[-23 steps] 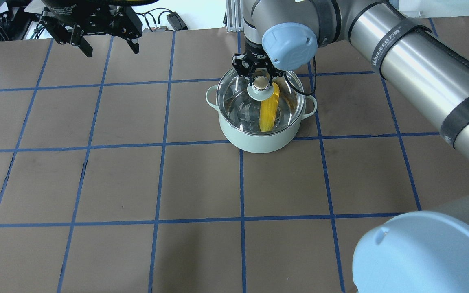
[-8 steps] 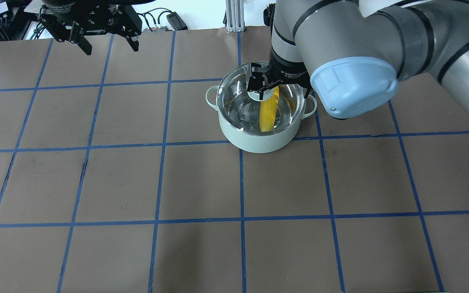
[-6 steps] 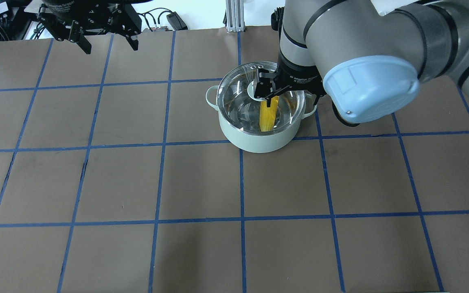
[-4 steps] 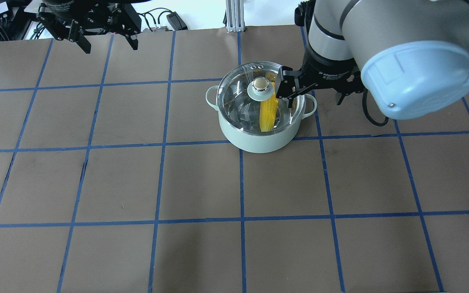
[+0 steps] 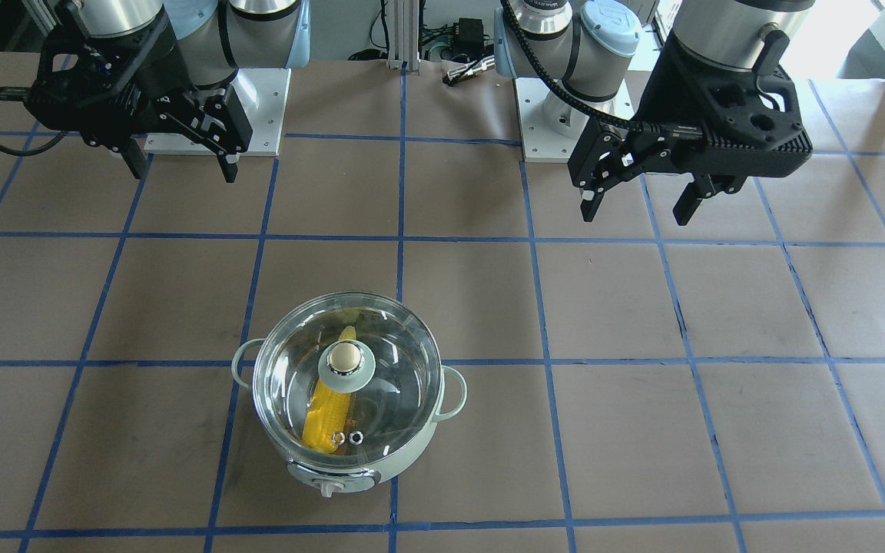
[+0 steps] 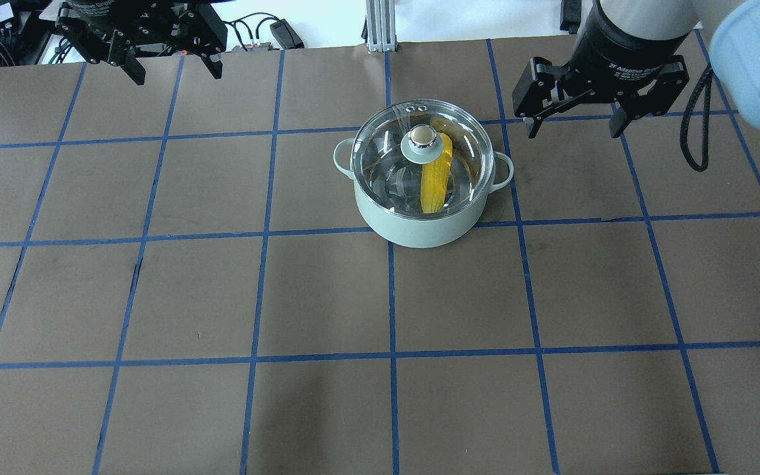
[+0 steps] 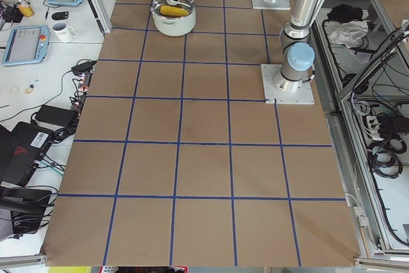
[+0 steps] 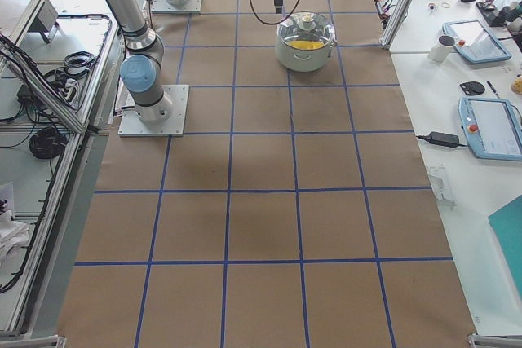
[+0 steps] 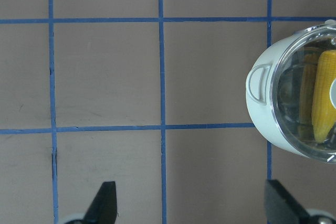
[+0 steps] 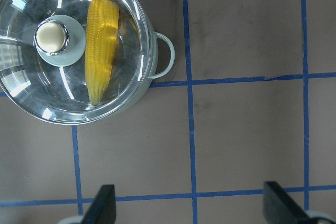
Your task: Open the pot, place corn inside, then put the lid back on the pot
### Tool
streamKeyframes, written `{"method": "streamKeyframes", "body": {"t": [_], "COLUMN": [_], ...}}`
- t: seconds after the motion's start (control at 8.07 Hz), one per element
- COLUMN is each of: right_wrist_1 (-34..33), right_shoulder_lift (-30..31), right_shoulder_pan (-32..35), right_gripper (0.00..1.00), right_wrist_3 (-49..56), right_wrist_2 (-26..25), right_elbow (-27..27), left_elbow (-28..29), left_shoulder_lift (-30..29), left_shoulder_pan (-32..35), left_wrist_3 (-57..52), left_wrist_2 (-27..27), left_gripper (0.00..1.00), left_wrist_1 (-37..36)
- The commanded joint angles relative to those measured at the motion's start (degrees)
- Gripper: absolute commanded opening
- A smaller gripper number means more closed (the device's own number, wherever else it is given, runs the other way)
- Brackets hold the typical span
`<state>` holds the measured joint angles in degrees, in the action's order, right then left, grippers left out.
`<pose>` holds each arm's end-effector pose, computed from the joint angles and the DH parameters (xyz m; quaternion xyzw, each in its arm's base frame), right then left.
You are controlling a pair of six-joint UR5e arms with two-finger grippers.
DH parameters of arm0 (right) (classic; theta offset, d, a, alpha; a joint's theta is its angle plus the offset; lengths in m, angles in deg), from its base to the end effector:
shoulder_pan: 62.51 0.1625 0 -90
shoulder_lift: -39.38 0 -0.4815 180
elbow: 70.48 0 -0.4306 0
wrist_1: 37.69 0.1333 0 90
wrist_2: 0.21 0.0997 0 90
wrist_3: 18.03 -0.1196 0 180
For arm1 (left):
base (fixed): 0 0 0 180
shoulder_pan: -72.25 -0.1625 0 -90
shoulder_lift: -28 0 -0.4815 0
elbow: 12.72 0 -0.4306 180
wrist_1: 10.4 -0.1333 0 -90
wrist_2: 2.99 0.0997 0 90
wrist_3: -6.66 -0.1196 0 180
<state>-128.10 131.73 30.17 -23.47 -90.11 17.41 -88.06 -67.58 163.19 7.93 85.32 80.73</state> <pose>0.1576 -0.5122 0.5664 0.0240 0.9988 -0.0423 0.0039 -0.1464 -0.5850 0.6051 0.0019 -0.9975 0.0690 0.0160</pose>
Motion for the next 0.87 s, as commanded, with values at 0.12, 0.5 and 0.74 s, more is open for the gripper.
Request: {"method": "streamKeyframes", "body": {"t": [0.12,0.5,0.74], "right_wrist_1": [2.3,4.4,4.5], "right_shoulder_lift": [0.5,0.5,0.5], "right_shoulder_pan": [-0.5,-0.7,-0.6], "right_gripper": [1.00,1.00,1.00], "right_wrist_3": [0.5,0.5,0.6], "right_wrist_2": [-0.1,-0.2,-0.2], "right_elbow": [-0.3,-0.3,-0.2], "left_elbow": [0.0,0.1,0.1], "left_shoulder_lift": [0.1,0.0,-0.4], "left_shoulder_pan": [-0.1,-0.1,0.0], "left_wrist_3": [0.0,0.0,0.1], "left_wrist_2": [-0.1,-0.2,-0.1], "left_gripper": [1.00,1.00,1.00], "left_wrist_1": [-0.1,0.0,-0.1]}}
